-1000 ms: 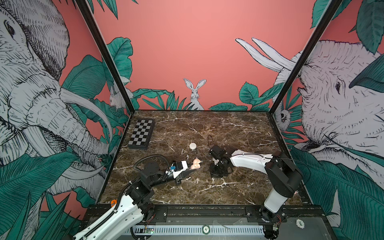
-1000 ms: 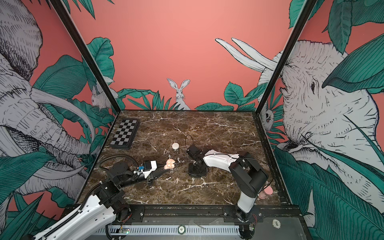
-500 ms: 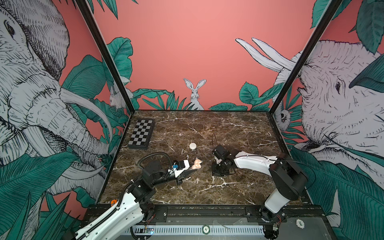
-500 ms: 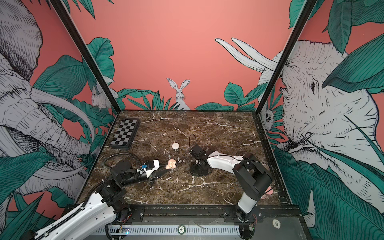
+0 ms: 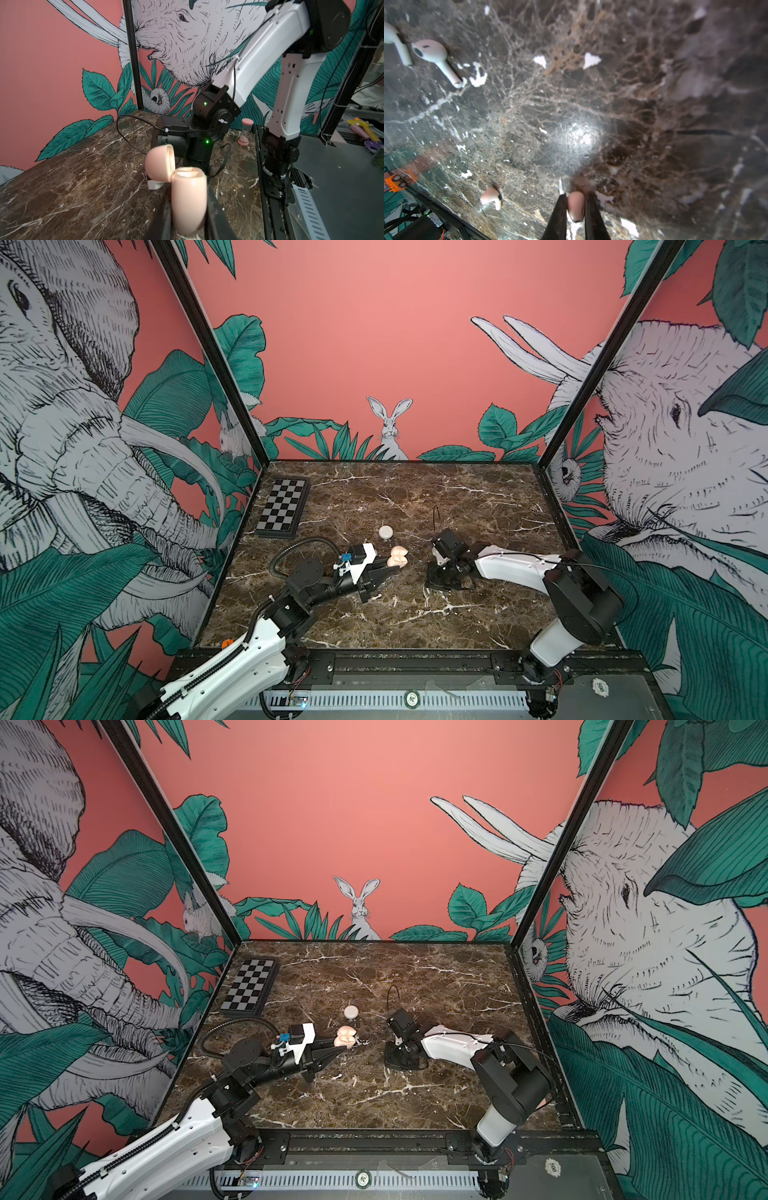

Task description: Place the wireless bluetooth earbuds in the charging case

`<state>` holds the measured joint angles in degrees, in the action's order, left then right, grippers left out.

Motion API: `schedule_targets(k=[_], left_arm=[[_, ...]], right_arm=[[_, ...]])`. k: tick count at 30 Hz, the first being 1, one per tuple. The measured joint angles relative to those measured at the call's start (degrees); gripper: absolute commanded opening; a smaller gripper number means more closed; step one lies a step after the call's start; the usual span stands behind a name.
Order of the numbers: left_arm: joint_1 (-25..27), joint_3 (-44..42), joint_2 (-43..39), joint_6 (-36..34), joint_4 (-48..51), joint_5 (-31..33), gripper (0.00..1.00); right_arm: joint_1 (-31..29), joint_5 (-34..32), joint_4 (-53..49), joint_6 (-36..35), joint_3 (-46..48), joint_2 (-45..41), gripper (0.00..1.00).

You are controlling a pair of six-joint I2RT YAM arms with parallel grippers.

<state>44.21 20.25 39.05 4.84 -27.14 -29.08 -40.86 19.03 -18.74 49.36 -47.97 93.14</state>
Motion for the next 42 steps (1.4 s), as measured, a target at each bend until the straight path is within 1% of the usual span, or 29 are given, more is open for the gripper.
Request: schedule_targets(k=[5, 8, 13, 26, 34, 42], left_arm=[[5.42, -2.78, 2.10, 0.70, -5.14, 4.55, 0.00], [7.37, -4.70, 5.14, 1.22, -8.74, 6.36, 0.00], [7.58, -8.17, 8.76, 2.14, -14.78, 9.86, 0.00], [7.58, -10.62, 16.59, 3.54, -25.86, 16.13, 0.00], [7.58, -11.58, 20.79, 4.37, -31.87, 17.77, 0.00], [7.58, -12.11, 24.83, 5.01, -37.46, 18.05, 0.00]], right_arm=[[0.55, 0.57, 1.53, -0.76, 0.94, -1.14, 0.14], [0.81, 1.01, 2.51, -1.16, 1.99, -3.28, 0.14], [0.90, 1.33, 4.90, -1.42, 3.04, -6.23, 0.14], [0.90, 1.14, 7.93, -2.32, 5.14, -11.52, 0.14], [0.90, -0.04, 9.27, -3.80, 5.25, -18.34, 0.14], [0.90, -0.42, 10.25, -4.96, 5.25, -22.36, 0.15]])
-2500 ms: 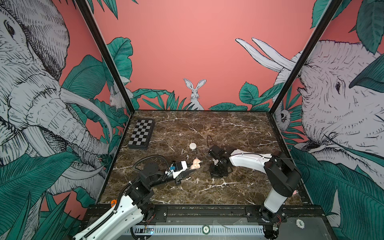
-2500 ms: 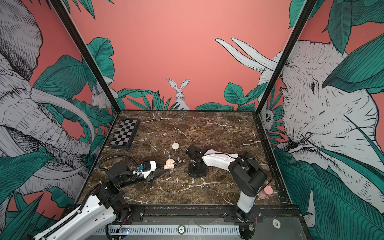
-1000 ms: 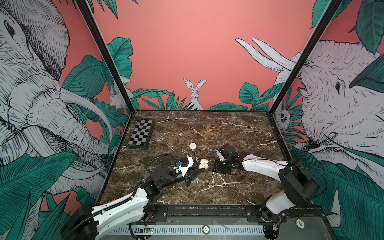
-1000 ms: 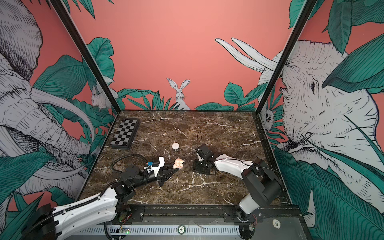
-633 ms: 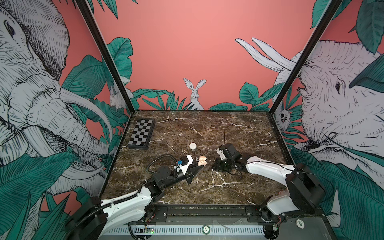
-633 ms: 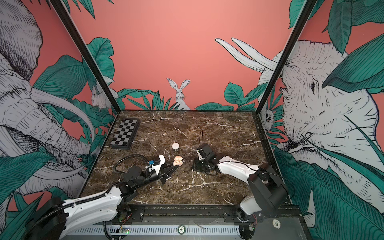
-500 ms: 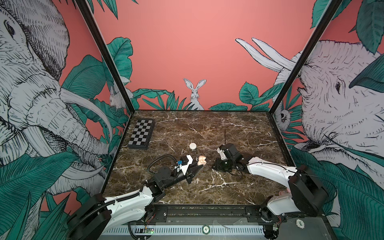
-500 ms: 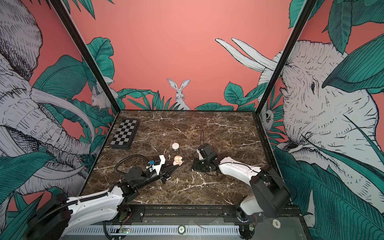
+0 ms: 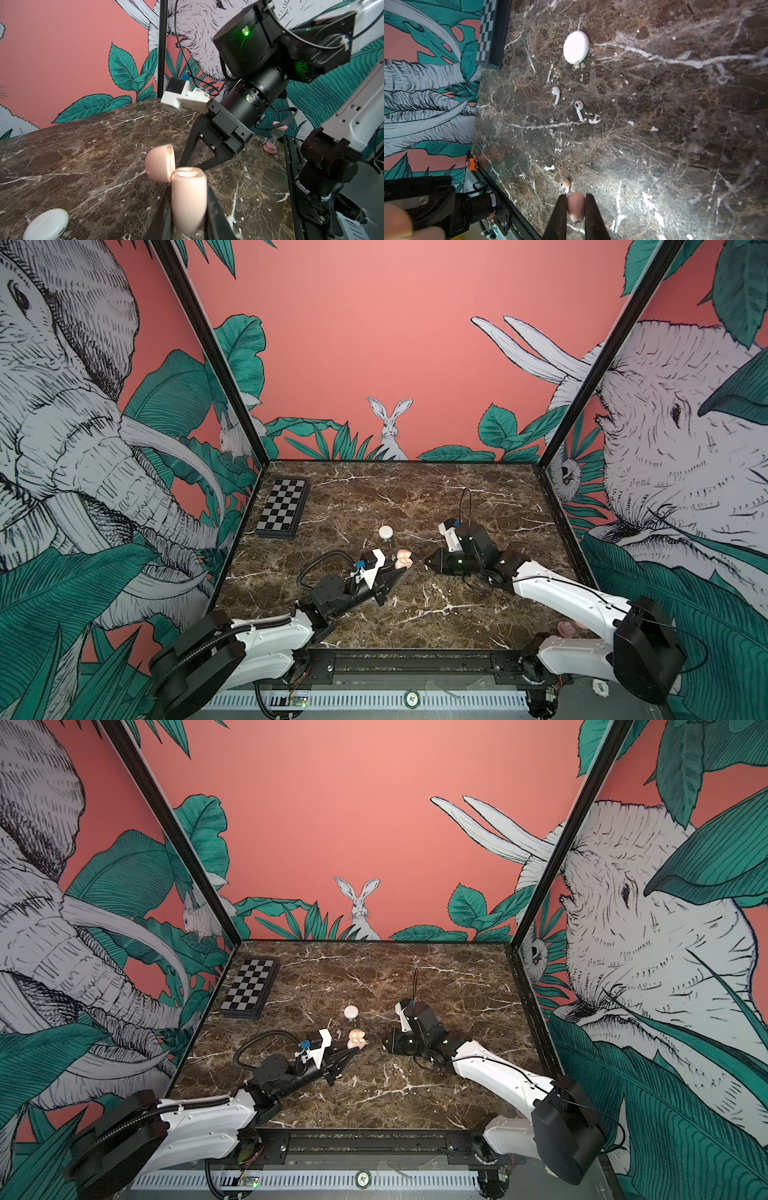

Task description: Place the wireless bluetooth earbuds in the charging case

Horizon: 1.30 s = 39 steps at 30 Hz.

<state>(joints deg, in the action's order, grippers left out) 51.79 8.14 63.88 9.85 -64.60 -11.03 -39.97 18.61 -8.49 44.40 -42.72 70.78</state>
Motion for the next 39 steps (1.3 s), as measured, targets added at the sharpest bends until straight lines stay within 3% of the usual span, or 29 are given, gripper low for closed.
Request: schedule_targets(k=[20, 39], left_arm=[[0.00, -0.04, 8.79, 4.31, -11.58, 0.68, 0.00], [0.00, 2.75, 9.68, 5.51, -12.94, -0.11, 0.00]], right_arm=[[0.02, -0.31, 4.66, -1.18, -0.04, -10.88, 0.14], [-2.86, 1.68, 12.48, 1.01, -0.33, -11.61, 0.13]])
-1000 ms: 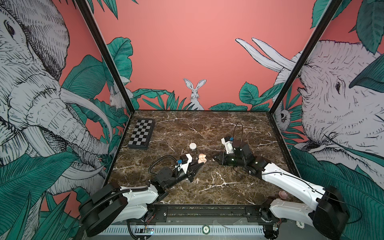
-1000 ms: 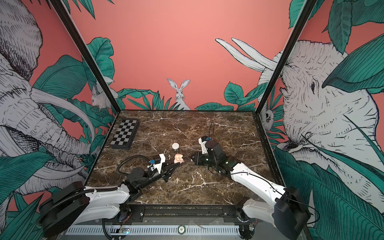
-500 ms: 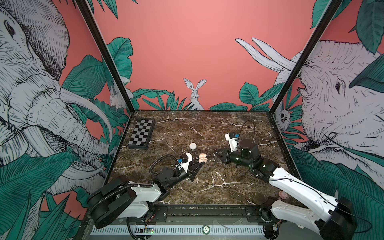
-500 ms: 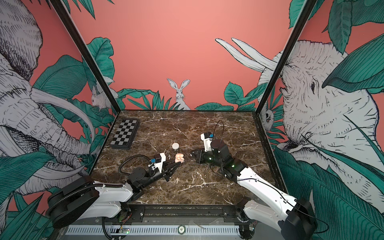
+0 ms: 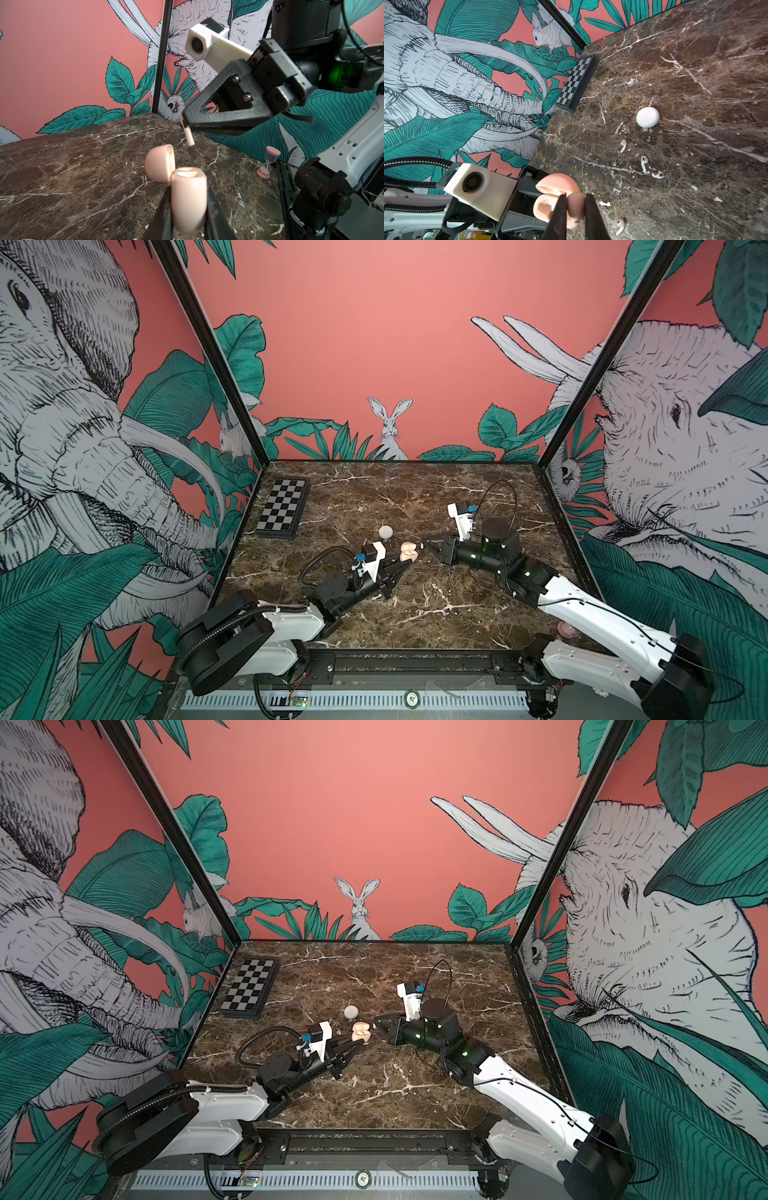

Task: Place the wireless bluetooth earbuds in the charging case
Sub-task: 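Lower the held white earbud into the open pink case with the right gripper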

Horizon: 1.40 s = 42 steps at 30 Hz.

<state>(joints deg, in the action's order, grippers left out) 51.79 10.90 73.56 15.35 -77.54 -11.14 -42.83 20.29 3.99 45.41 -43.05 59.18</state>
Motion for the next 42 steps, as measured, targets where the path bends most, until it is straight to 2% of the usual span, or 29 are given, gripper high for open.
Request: schedule_targets(k=[14, 42], left_arm=[[0.00, 1.53, 0.33, 0.00, -0.22, -0.09, 0.00], [0.20, 1.95, -2.80, 2.21, -0.15, 1.81, 0.00]], right_arm=[[-3.32, -0.13, 2.62, 0.44, -0.94, 0.00, 0.12], [-4.31, -1.07, 4.02, 0.44, -0.94, -0.02, 0.12]])
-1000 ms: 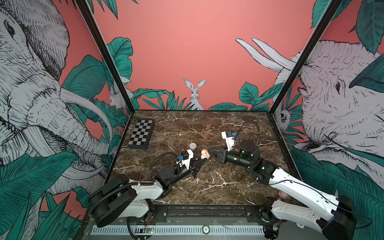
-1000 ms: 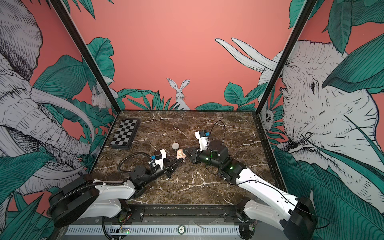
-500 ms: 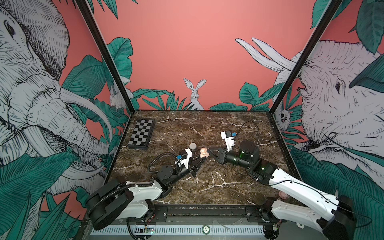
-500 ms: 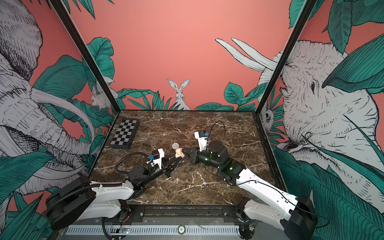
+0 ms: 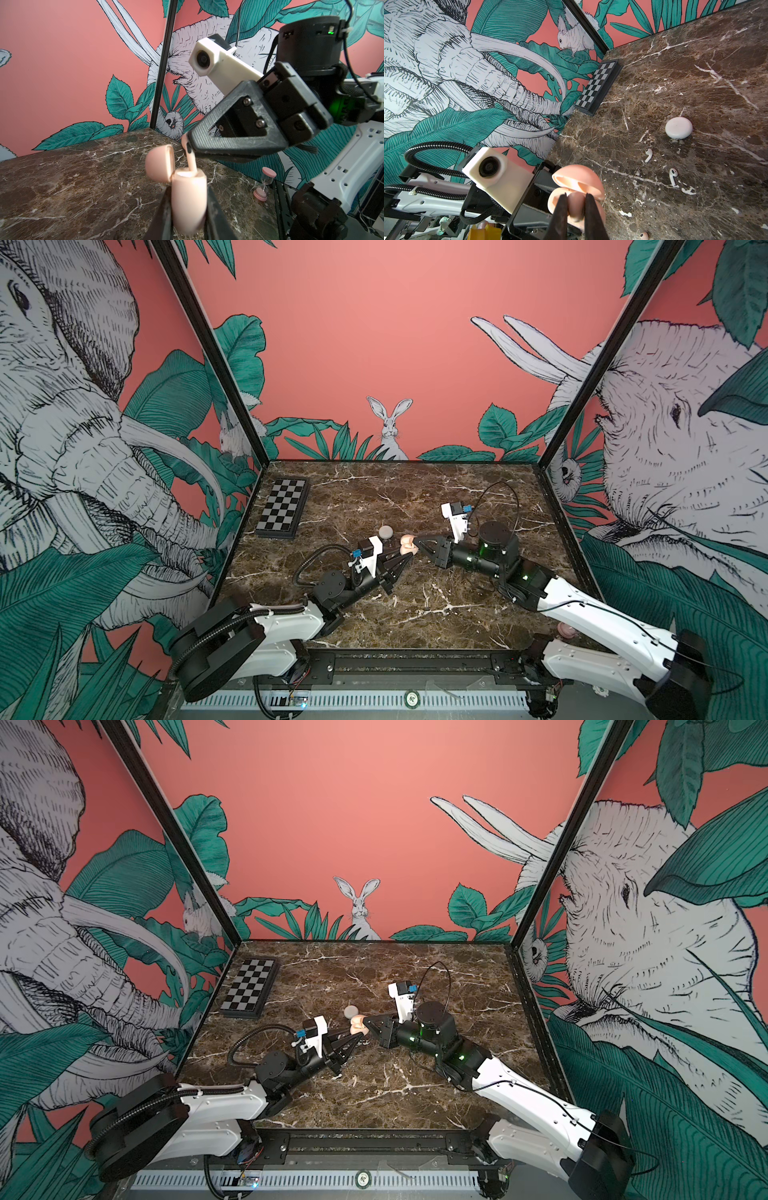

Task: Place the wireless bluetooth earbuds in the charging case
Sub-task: 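Lower the held white earbud into the open pink case with the right gripper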

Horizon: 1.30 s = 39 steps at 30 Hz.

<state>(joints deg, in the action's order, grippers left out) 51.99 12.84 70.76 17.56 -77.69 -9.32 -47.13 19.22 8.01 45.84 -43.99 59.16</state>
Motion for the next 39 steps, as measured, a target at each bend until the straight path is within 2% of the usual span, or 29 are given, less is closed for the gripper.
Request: schedule_targets(k=[18, 39], left_arm=[[0.00, 0.31, -1.18, 0.48, 0.13, 0.35, 0.00], [0.00, 0.59, -1.27, 0.48, 0.15, -0.26, 0.00]], right_arm=[[-0.24, 0.00, 0.55, -0.02, 0.00, -0.52, 0.12], [-0.26, -0.15, 0.24, -0.20, 0.00, -0.28, 0.20]])
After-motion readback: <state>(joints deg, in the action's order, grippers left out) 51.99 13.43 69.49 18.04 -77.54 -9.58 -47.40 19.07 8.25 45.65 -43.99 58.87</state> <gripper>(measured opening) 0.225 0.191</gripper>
